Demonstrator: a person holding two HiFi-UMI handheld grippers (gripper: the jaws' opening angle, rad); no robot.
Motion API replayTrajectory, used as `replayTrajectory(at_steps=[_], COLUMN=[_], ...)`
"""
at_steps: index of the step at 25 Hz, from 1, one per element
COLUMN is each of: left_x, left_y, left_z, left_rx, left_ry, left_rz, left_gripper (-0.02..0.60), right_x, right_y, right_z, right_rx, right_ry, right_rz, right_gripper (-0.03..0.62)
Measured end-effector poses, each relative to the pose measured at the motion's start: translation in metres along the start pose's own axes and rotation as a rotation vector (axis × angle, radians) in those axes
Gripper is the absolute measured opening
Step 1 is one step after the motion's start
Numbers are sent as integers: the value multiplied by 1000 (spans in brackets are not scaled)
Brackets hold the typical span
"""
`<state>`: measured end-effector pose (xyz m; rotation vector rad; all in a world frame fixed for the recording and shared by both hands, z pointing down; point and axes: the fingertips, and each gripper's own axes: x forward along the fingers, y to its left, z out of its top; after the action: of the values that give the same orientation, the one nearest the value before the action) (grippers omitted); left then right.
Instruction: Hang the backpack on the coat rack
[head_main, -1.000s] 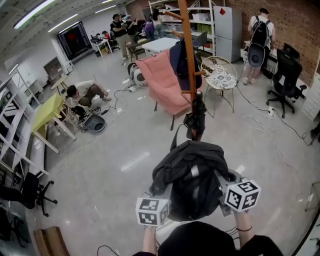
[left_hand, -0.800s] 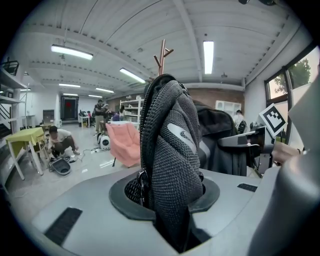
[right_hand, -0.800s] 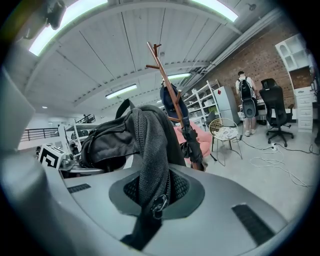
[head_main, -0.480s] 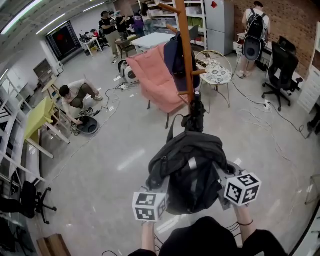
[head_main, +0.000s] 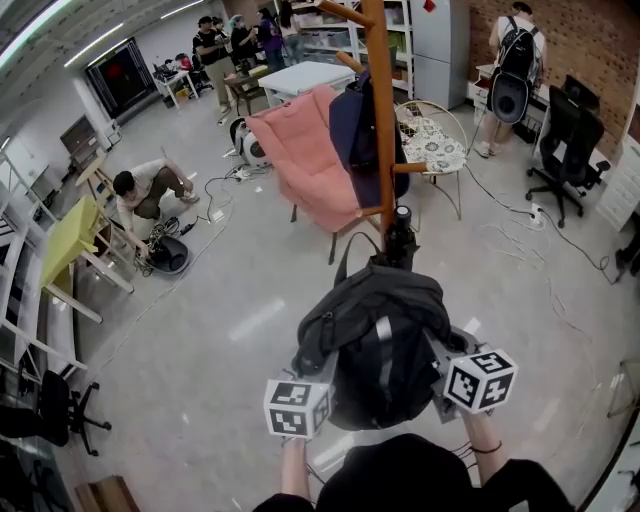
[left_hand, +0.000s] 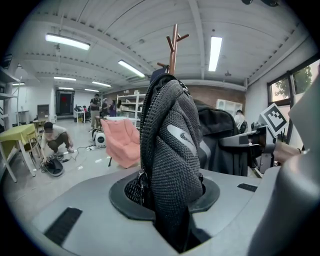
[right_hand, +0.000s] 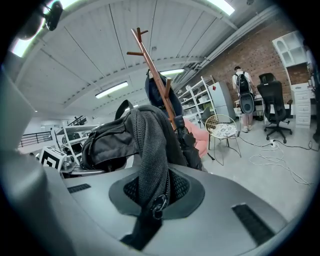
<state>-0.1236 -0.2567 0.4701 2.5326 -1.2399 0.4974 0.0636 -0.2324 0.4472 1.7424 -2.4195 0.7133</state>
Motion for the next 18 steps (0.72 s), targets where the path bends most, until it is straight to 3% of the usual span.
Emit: replayTrajectory(at_steps=[18], left_x=[95], left_y=[44], left_z=[24], left_rx=[-12], left_ry=[52], left_rz=[-39], left_gripper=[132], right_x=[78], right_y=[-49], right_z=[25], right_rx=[69], right_ry=[20], right_rz=[-37], right_gripper=[29])
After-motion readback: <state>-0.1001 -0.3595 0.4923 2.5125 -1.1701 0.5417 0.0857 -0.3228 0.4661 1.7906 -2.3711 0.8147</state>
